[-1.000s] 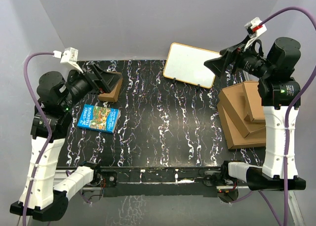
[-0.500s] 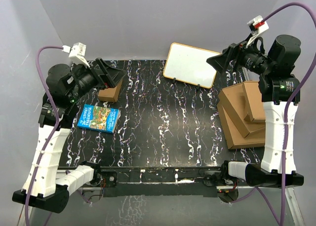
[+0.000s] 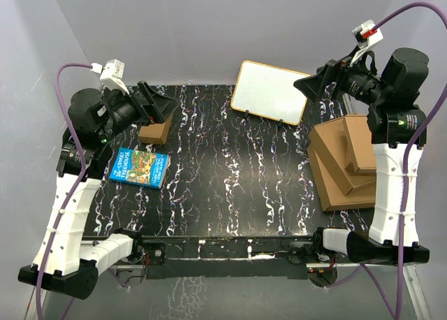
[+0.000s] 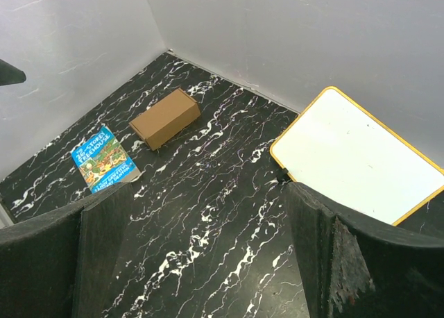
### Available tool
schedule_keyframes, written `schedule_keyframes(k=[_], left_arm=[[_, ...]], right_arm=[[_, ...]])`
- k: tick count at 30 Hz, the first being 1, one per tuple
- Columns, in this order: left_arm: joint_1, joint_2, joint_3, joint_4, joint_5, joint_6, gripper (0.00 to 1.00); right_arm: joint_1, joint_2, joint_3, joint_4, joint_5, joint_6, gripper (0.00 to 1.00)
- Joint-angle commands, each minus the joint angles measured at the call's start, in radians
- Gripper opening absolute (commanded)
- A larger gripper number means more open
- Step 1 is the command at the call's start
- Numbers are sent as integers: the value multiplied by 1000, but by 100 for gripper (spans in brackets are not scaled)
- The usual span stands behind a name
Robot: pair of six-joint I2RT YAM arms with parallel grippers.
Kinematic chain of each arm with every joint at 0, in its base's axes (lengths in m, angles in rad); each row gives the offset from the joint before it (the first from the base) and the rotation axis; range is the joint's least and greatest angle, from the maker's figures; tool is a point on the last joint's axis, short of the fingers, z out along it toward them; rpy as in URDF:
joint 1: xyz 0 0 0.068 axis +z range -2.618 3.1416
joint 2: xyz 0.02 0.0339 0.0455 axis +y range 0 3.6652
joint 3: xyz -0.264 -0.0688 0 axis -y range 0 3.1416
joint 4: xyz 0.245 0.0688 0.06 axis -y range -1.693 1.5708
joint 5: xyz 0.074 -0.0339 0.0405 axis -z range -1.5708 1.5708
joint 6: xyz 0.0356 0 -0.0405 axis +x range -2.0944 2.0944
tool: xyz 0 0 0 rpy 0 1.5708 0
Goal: Fold the paper box
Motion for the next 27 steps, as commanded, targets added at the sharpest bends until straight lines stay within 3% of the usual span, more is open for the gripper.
schedule_keyframes(k=[1,27], left_arm=[[6,-8,0,10,11,19,97],[6,-15,-24,-11,-11,38,97]], right_arm=[[-9,-12,41,33,3,2,100],[-17,-23,33,35,16,14,100]])
